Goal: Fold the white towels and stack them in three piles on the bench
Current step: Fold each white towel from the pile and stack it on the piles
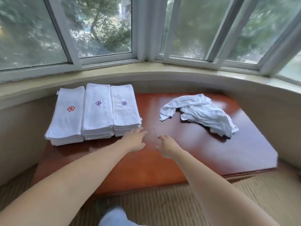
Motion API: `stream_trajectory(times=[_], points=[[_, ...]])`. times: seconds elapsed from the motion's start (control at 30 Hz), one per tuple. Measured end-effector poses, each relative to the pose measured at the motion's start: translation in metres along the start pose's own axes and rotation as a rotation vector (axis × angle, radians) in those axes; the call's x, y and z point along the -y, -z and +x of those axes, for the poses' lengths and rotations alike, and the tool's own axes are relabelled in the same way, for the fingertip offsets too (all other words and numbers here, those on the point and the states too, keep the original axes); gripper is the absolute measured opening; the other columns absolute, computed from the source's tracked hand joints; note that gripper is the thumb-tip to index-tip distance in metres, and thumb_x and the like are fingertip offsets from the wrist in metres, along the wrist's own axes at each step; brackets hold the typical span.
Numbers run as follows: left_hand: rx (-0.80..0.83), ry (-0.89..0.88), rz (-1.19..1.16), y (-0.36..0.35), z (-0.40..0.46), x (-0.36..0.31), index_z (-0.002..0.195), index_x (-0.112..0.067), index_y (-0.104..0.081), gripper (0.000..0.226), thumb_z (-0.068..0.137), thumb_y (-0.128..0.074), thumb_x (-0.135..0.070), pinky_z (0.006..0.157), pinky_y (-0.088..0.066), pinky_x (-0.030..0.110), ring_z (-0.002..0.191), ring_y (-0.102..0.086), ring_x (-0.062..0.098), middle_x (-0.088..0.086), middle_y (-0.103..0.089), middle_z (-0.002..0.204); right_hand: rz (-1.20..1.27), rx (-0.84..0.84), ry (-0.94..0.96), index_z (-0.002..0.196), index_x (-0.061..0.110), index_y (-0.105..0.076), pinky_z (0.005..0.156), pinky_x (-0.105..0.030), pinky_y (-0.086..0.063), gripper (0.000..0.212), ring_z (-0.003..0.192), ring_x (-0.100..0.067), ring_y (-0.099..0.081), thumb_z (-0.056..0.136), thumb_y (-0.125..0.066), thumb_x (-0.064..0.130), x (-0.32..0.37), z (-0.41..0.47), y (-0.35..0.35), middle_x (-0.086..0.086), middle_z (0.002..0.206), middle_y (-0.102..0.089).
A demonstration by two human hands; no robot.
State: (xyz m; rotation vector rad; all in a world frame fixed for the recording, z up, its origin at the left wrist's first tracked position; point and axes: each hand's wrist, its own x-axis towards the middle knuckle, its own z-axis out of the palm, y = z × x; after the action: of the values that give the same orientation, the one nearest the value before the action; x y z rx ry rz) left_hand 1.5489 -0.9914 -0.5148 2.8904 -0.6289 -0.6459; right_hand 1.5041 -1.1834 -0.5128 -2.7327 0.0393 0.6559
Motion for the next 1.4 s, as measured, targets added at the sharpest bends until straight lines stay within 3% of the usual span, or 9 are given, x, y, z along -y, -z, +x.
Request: stream_trajectory(times=[0.17,0.33,0.7,0.87,1.13,1.27,1.4], points=[[-0.019,-0.117,0.024,0.018,0.022,-0.096,0.158,-0.026,-0.03,0.068,0.097,-0.056,-0.038,0.119,-0.031,0.045,0.15,-0.028,0.029,0.003,-0.017,0.169,0.078,-0.084,-0.121,0.159,0.021,-0.03,0.113,-0.042,-0.04,0.068,0.145,-0.029,-0.036,0.099,-0.059,0.035,-0.082,-0.037,0.038,-0.006,0.161,-0.032],[0.014,-0.181,0.048,0.024,0.056,-0.16,0.159,-0.027,-0.028,0.067,0.098,-0.055,-0.037,0.12,-0.029,0.044,0.152,-0.024,0.025,0.002,-0.014,0.169,0.142,-0.136,-0.195,0.158,0.016,-0.033,0.113,-0.04,-0.04,0.067,0.143,-0.03,-0.039,0.099,-0.058,0.034,-0.149,-0.056,0.057,-0.009,0.161,-0.034],[0.055,-0.285,-0.057,0.032,0.179,-0.243,0.159,-0.029,-0.028,0.07,0.096,-0.056,-0.041,0.116,-0.034,0.05,0.15,-0.028,0.024,-0.003,-0.01,0.169,0.167,-0.155,-0.291,0.159,0.018,-0.032,0.119,-0.042,-0.033,0.066,0.152,-0.026,-0.026,0.1,-0.055,0.036,-0.246,-0.021,0.115,-0.006,0.165,-0.027],[0.048,-0.314,-0.087,0.044,0.238,-0.268,0.158,-0.03,-0.029,0.07,0.095,-0.057,-0.042,0.117,-0.034,0.048,0.151,-0.026,0.026,0.001,-0.016,0.167,0.191,-0.196,-0.318,0.153,0.02,-0.041,0.108,-0.039,-0.043,0.06,0.14,-0.028,-0.041,0.096,-0.056,0.033,-0.276,0.008,0.149,-0.005,0.154,-0.044],[0.109,-0.298,-0.09,0.039,0.296,-0.306,0.158,-0.022,-0.031,0.068,0.098,-0.057,-0.04,0.119,-0.03,0.044,0.151,-0.027,0.03,0.004,-0.015,0.167,0.198,-0.127,-0.328,0.143,0.012,-0.049,0.099,-0.037,-0.043,0.05,0.132,-0.03,-0.047,0.098,-0.055,0.034,-0.339,0.05,0.169,-0.007,0.148,-0.046],[0.139,-0.247,-0.099,0.029,0.322,-0.323,0.16,-0.026,-0.028,0.069,0.098,-0.055,-0.041,0.119,-0.031,0.044,0.152,-0.024,0.028,0.001,-0.012,0.169,0.197,-0.058,-0.302,0.145,0.016,-0.049,0.102,-0.036,-0.042,0.052,0.134,-0.029,-0.047,0.096,-0.055,0.033,-0.38,0.081,0.167,-0.005,0.151,-0.046],[0.171,-0.131,-0.118,0.02,0.353,-0.336,0.158,-0.024,-0.03,0.067,0.098,-0.055,-0.04,0.113,-0.039,0.046,0.148,-0.032,0.027,-0.002,-0.017,0.167,0.203,0.018,-0.232,0.151,0.016,-0.044,0.107,-0.033,-0.038,0.056,0.139,-0.026,-0.044,0.1,-0.054,0.034,-0.425,0.124,0.171,-0.004,0.157,-0.038]])
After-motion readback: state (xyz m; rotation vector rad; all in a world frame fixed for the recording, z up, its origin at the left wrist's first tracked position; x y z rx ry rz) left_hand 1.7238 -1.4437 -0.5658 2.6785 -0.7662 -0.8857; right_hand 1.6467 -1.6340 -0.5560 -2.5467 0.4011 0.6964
